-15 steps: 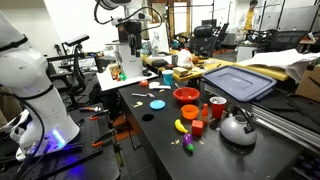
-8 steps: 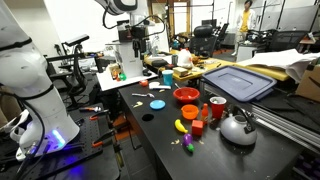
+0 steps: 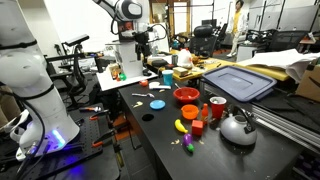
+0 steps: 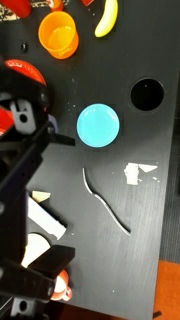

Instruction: Move the compressible tube from the left to the right

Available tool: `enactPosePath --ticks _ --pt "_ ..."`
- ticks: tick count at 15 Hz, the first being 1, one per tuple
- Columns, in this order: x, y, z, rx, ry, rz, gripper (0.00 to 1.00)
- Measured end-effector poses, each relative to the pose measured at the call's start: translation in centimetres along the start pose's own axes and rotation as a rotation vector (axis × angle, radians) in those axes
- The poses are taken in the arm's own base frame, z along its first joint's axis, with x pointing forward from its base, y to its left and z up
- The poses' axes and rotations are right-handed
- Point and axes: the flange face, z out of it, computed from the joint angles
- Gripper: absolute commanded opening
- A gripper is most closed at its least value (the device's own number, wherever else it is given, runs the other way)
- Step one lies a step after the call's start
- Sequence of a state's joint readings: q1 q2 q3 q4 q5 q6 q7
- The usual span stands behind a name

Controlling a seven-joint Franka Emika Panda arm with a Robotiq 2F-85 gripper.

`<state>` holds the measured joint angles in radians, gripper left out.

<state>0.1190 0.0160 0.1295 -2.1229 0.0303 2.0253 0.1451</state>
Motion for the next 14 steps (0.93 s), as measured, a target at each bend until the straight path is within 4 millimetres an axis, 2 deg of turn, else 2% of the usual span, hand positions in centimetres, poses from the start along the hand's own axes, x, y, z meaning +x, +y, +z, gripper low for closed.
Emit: enactPosePath --ticks 8,14 --pt "2.8 -3.2 1.8 0.018 0.004 -0.04 1.0" --pt "4.1 -5.0 2.9 0.065 0.019 -0.008 1.0"
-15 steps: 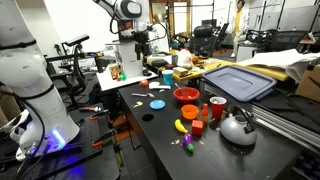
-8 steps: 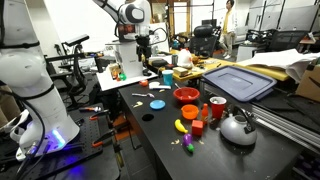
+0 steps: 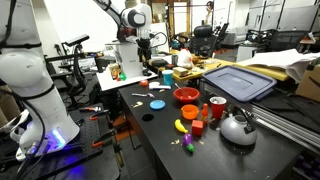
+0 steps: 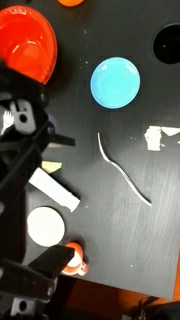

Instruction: Move the compressible tube from the left to the right

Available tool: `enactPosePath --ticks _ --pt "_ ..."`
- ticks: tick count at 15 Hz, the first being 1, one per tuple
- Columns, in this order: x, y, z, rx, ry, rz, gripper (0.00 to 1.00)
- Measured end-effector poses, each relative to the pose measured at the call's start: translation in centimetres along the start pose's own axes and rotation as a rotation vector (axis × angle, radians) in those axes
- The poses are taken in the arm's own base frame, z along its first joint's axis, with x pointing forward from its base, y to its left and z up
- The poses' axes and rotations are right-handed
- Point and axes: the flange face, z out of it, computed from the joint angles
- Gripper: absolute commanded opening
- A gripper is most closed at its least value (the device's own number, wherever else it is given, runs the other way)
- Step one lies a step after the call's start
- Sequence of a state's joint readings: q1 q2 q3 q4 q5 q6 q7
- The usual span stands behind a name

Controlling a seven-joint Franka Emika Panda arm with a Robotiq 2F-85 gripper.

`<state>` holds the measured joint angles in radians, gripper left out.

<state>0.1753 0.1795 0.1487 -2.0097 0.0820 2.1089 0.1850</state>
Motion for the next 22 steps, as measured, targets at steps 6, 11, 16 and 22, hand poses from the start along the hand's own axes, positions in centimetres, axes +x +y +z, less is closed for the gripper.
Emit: enactPosePath --ticks 6,11,16,22 --pt "0.7 -1.2 0.9 0.01 0.022 0.042 1.0" --pt "1.3 -2.1 1.9 0.014 0.023 0.061 1.0" --pt "2.2 -3.7 3.7 0.021 0.022 0.085 1.0" --pt "3.8 -5.5 5.9 0.032 0.024 0.14 1.0"
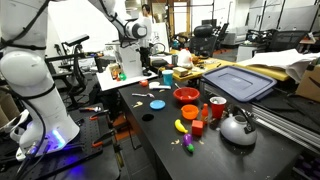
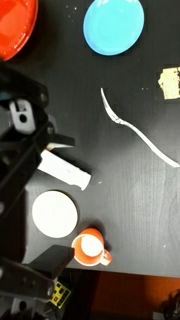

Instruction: Move the compressible tube from the left to the right

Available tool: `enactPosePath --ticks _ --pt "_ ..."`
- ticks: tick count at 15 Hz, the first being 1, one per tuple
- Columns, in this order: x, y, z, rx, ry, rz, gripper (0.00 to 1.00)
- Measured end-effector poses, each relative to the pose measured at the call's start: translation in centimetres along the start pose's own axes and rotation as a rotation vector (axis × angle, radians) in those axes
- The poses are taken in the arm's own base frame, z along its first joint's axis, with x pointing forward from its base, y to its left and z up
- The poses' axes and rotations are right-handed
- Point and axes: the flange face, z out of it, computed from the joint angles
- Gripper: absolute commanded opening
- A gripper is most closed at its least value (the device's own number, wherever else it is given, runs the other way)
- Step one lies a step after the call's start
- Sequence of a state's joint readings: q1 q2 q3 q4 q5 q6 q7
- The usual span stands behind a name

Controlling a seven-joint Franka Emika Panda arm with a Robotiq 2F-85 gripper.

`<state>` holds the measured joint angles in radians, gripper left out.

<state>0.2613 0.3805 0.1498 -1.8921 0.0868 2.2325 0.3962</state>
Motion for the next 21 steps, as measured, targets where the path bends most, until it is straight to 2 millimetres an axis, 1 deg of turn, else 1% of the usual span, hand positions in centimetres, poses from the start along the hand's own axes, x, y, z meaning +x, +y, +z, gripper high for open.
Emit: enactPosePath --ticks 4,9,17,21 --pt "0.8 -1.5 0.6 0.009 0.006 0.032 1.0" --pt "1.3 -2.9 1.3 0.015 0.008 0.061 1.0" --pt "1.8 -3.1 2.8 0.015 0.01 0.11 1.0" --pt "2.0 -2.8 4.4 0.008 -0.001 0.153 1.0"
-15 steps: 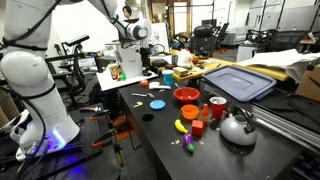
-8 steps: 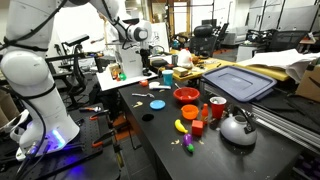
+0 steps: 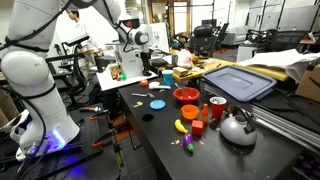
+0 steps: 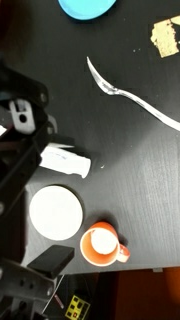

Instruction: Move the compressible tube from the left to the right

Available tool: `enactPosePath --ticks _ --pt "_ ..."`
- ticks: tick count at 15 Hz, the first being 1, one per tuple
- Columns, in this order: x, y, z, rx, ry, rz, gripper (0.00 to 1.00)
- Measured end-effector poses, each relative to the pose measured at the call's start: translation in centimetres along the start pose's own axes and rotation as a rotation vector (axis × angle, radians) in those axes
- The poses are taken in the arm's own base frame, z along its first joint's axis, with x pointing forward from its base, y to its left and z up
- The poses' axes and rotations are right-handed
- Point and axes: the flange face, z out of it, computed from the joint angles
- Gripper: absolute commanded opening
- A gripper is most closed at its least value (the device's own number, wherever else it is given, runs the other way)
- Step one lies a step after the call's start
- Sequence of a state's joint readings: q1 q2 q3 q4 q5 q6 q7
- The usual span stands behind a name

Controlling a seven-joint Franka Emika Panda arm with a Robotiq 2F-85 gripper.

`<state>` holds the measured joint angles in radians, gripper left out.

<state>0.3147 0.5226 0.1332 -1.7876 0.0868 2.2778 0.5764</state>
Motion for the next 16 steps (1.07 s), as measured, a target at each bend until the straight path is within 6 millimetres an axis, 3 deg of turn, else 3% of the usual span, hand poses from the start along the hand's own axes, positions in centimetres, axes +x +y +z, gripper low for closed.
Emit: enactPosePath --ticks 16 --pt "3.1 1.8 7.0 -0.037 -0.029 0.066 1.0"
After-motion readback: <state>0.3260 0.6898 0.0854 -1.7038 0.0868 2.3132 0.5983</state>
